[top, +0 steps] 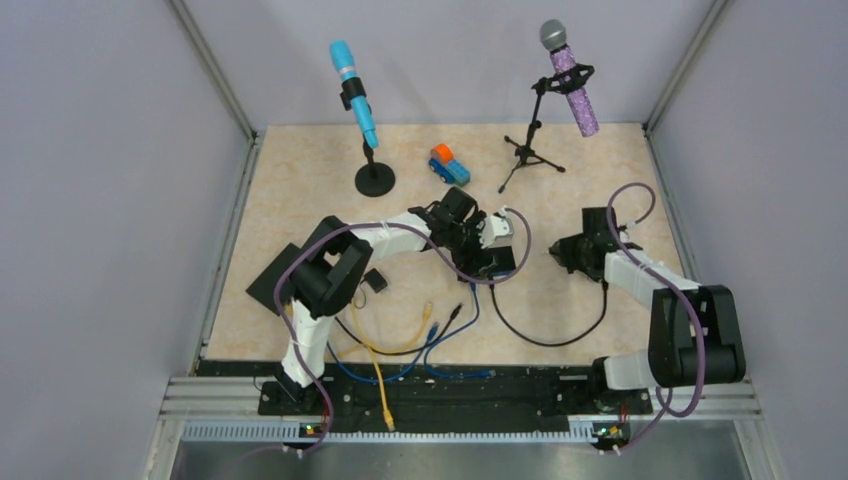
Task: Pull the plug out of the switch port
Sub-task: Pull the power from the switch port, then place the power at the center of the board.
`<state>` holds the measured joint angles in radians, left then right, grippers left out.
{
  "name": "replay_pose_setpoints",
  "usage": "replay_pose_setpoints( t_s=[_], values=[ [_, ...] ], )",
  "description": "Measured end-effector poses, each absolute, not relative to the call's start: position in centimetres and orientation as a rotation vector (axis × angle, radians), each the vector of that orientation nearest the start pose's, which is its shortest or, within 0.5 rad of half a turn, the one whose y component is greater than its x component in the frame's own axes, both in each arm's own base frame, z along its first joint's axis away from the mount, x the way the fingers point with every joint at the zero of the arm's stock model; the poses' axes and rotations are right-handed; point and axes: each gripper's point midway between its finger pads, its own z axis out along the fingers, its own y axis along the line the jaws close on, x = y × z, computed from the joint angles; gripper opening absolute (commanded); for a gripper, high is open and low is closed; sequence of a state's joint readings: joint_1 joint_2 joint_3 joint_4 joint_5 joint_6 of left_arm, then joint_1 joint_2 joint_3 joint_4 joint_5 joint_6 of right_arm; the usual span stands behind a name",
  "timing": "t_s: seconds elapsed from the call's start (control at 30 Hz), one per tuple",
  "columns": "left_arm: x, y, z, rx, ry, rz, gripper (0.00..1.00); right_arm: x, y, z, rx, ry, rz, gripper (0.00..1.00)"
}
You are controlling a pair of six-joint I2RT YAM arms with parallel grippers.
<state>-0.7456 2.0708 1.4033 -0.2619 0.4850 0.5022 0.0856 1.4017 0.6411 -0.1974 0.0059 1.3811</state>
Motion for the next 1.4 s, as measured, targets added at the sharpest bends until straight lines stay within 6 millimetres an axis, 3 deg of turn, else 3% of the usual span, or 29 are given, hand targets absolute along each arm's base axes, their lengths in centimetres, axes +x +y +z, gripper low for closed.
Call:
replay_pose_setpoints(
  t_s=[0.13,0.3,0.4,0.53,0.63,0.77,1.03,1.2,1.4],
  values=[
    [31.2,-37.5,3.0,1.579,1.914,-0.713,0.99,33.3,3.7,4.7,1.506,2.058,0.482,0.0],
    [30.0,-36.3,4.1,1.512,1.962,-0.729,0.99,33.3,-0.5,3.7,1.461,2.07,0.376,0.0],
    [29.9,-36.1,5.3,1.473,1.944,-0.731,0.99,33.2,-1.7,3.1,1.416,2.115,0.308,0.0],
    [30.0,-36.2,7.7,1.425,1.898,-0.732,0.99,34.0,-2.6,4.0,1.325,2.133,0.275,0.0],
    [30.3,-36.5,8.5,1.4,1.881,-0.737,0.99,34.6,-2.5,5.0,1.264,2.128,0.315,0.0],
    [30.6,-36.6,8.8,1.36,1.882,-0.731,0.99,35.1,-0.8,6.0,1.218,2.098,0.453,0.0],
    [30.3,-35.5,10.8,1.299,1.859,-0.7,0.99,32.6,3.6,2.8,1.315,2.162,0.612,0.0],
    [30.3,-35.2,11.8,1.284,1.843,-0.682,0.99,32.4,3.5,2.4,1.379,2.136,0.619,0.0],
    [29.9,-34.4,11.5,1.279,1.859,-0.661,0.99,33.1,1.0,2.1,1.42,2.117,0.583,0.0]
  ],
)
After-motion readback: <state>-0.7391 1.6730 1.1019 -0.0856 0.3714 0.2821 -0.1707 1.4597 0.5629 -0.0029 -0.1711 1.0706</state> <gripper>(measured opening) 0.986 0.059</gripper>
